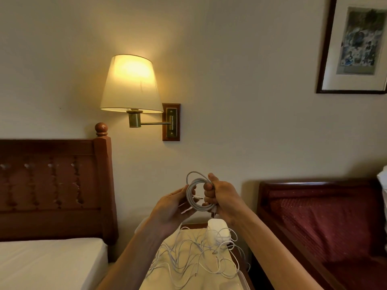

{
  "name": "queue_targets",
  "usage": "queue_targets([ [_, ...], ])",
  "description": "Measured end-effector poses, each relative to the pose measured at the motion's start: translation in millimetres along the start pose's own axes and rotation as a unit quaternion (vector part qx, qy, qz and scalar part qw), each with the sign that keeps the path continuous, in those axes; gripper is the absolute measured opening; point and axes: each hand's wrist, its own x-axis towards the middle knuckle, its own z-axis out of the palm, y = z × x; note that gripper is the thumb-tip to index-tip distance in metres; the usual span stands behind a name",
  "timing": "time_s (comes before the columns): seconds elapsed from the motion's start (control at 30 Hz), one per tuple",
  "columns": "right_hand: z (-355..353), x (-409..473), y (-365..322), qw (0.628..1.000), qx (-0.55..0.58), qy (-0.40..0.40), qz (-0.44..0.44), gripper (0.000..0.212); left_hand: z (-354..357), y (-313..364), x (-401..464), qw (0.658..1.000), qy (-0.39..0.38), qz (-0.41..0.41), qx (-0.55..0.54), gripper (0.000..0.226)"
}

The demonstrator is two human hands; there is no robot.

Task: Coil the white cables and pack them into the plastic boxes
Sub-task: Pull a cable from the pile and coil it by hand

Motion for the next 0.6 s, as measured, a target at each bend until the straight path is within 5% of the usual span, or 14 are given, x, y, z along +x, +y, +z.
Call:
queue_targets([
  [0.1, 4.8, 0.6, -0.6, 0.997, -0.062, 0.029, -0.035, 0.048, 1.7, 0.5, -5.2, 0.999, -0.035, 0.023, 0.028, 0.044],
  [0.17, 7.7, 1.4, -1.6, 0.994, -0.083, 0.033, -0.056, 0.048, 6.7, 1.1, -10.8, 0.989, -0.044, 0.078, 0.114, 0.037],
  [0.33, 12.8, 5.1, -1.0, 0.991, -0.094, 0.039, -0.088, 0.047, 14.3, -1.1, -12.5, 0.932, 0.062, 0.178, 0.311, 0.006],
  [0.6, 9.3, 12.1, -4.5, 0.993, -0.067, 0.042, -0.092, 0.046, 7.7, -14.7, -21.7, 0.809, 0.132, 0.223, 0.528, 0.039],
])
